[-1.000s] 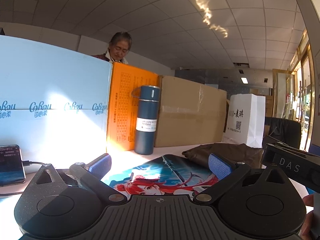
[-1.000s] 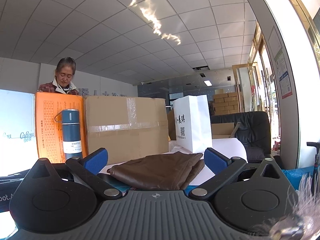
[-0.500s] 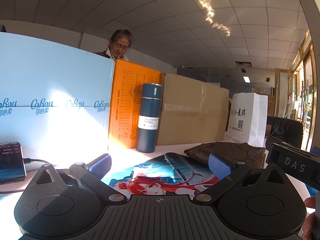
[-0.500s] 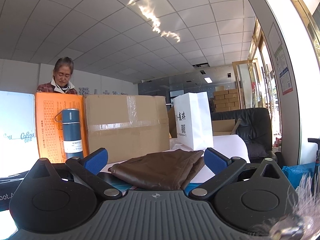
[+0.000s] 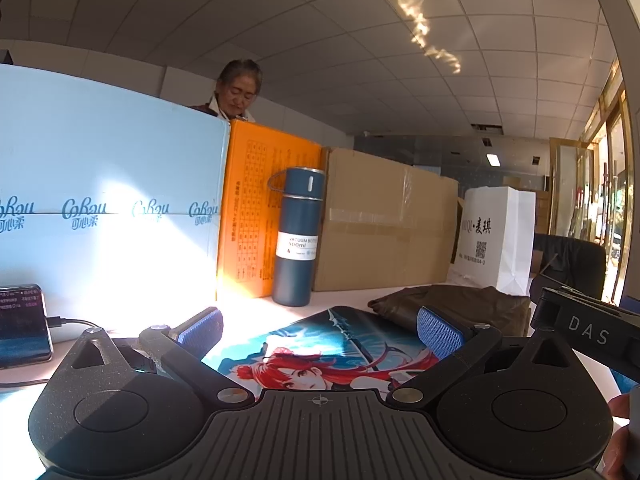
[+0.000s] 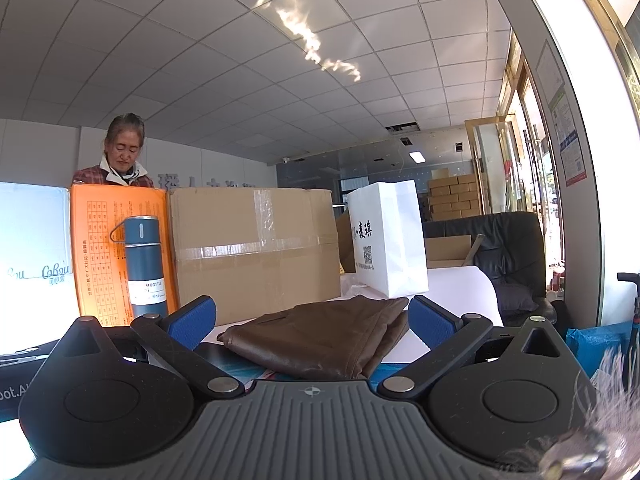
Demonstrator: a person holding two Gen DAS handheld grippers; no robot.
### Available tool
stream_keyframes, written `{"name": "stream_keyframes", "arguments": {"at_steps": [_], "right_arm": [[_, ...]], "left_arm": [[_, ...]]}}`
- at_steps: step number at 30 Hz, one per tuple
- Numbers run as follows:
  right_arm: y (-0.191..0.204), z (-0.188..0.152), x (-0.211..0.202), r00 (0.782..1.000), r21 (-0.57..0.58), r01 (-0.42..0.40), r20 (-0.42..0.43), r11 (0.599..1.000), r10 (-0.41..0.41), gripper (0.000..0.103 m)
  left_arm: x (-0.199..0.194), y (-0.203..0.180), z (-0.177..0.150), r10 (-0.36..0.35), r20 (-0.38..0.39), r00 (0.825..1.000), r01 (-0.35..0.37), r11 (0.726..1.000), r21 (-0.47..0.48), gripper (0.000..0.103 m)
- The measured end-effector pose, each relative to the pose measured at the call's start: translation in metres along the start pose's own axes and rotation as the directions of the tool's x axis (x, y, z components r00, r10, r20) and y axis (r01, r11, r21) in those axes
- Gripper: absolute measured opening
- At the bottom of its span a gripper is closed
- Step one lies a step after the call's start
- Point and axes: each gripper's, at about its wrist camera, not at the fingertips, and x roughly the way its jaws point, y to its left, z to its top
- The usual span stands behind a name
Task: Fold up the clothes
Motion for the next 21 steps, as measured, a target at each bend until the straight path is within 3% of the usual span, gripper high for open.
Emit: {"name": "stream_keyframes", "arguments": {"at_steps": [16, 21], "right_arm": [[0.0007, -0.0003, -0.0001, 1.000, -0.003, -0.005, -0.004, 1.000, 0.005, 0.103], [0.0004, -0.0002, 0.0000, 1.000, -0.003, -0.005, -0.004, 1.000, 0.005, 0.103]], "left_arm": [[-0.0015, -0.0011, -0.0009, 0.023, 0.009, 1.000, -0.023, 1.000, 0.007, 0.103], [-0.0091, -0.0075, -0.0013, 0.050, 0.077, 0.996, -0.055, 0.997, 0.057, 0.103]]}}
